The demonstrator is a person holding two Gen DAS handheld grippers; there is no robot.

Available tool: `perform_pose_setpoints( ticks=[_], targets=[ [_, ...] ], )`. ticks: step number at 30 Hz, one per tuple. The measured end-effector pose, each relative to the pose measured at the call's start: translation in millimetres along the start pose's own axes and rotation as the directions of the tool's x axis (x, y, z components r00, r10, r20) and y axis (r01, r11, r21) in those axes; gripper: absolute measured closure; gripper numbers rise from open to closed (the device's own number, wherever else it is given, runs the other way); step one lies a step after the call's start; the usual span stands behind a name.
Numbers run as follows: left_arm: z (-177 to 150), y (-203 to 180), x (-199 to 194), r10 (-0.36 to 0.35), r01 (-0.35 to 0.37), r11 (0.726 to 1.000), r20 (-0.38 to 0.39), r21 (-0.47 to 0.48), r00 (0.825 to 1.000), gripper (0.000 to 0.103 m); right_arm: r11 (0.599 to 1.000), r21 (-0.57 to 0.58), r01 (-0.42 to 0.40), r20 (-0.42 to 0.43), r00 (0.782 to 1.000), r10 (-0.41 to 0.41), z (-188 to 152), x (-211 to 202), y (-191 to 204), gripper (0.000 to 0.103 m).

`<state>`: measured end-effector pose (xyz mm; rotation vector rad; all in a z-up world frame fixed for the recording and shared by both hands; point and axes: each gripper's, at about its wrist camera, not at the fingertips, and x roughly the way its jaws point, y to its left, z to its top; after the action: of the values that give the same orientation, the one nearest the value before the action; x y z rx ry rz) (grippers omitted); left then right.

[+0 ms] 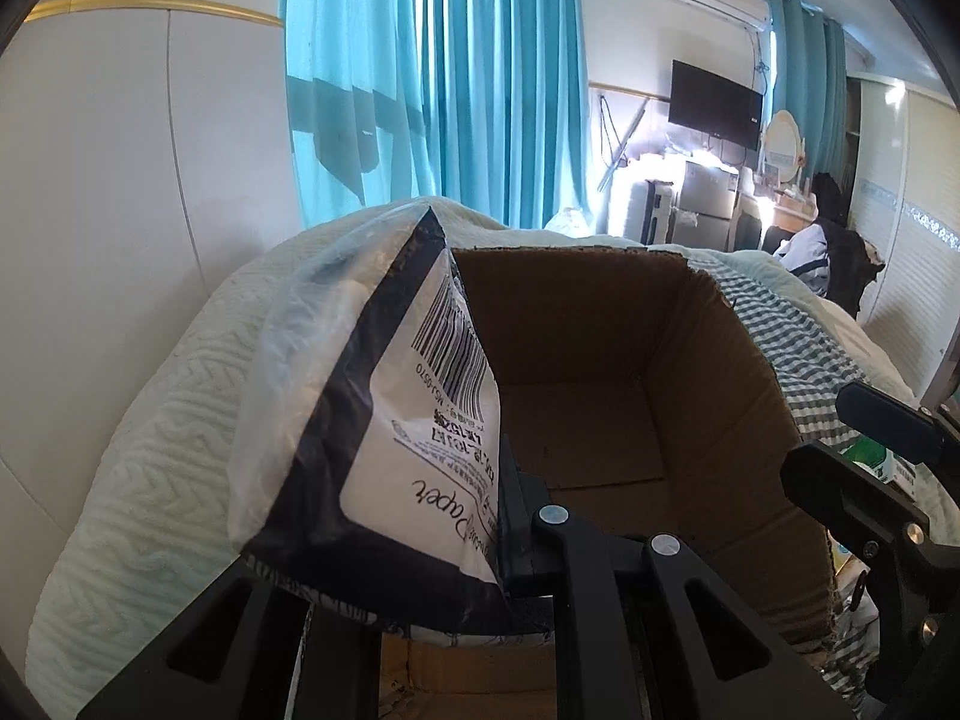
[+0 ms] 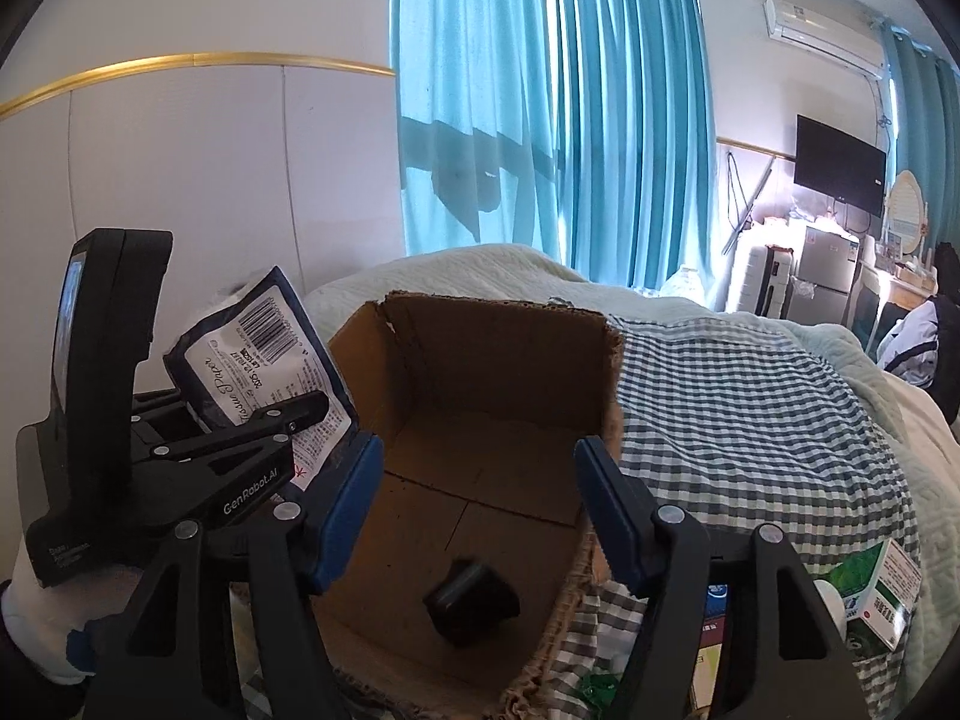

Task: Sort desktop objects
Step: 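Carry both items over the cardboard box and open both tools to drop them, then move both tools back over the pile of items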

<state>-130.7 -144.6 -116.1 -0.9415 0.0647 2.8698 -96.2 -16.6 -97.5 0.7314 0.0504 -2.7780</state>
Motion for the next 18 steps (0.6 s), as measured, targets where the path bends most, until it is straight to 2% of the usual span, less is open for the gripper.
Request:
perform_pose_setpoints(
  ticks=[4, 7, 10, 11, 12, 14, 18],
  targets=[
    [-4.1, -4.0, 5.2, -0.014, 0.015, 1.0, -0.025, 0.015, 1.0, 0.09, 1.0, 0.014, 0.002, 0.003, 1.0, -0.002, -3.7, 1.2, -4.7, 0.04],
    [-4.9, -6.5, 8.8, -0.015, 0.016, 1.0, -0.039, 0.024, 0.999, 0.084, 1.0, 0.02, 0.011, 0.002, 1.0, -0.011, -4.7, -1.4, -8.0, 0.04],
    [-3.2, -9.7, 7.3, -0.018, 0.019, 0.999, -0.045, 0.029, 0.999, 0.056, 0.999, 0.025, 0.021, 0.006, 1.0, -0.021, -5.3, -8.6, -13.0, 0.04],
    [-2.4, -11.6, 3.3, 0.0, 0.001, 0.999, -0.038, 0.032, 0.999, 0.034, 0.999, 0.026, 0.024, 0.011, 1.0, -0.024, -3.9, -11.8, -15.2, 0.04],
    [0.1, -12.2, -0.7, 0.021, -0.02, 0.999, -0.016, 0.034, 1.0, 0.022, 0.999, 0.026, 0.026, 0.017, 1.0, -0.026, -3.4, -16.0, -16.4, 0.04],
    [2.7, -17.0, -13.3, 0.027, -0.029, 0.999, 0.033, 0.042, 0.999, 0.02, 0.999, 0.029, 0.033, 0.031, 0.999, -0.034, -1.5, -26.7, -19.0, 0.04],
    [11.8, -26.6, -36.0, 0.029, -0.033, 0.998, 0.076, 0.052, 0.997, 0.013, 0.998, 0.032, 0.053, 0.067, 0.996, -0.055, 7.1, -51.8, -25.5, 0.04]
  ],
)
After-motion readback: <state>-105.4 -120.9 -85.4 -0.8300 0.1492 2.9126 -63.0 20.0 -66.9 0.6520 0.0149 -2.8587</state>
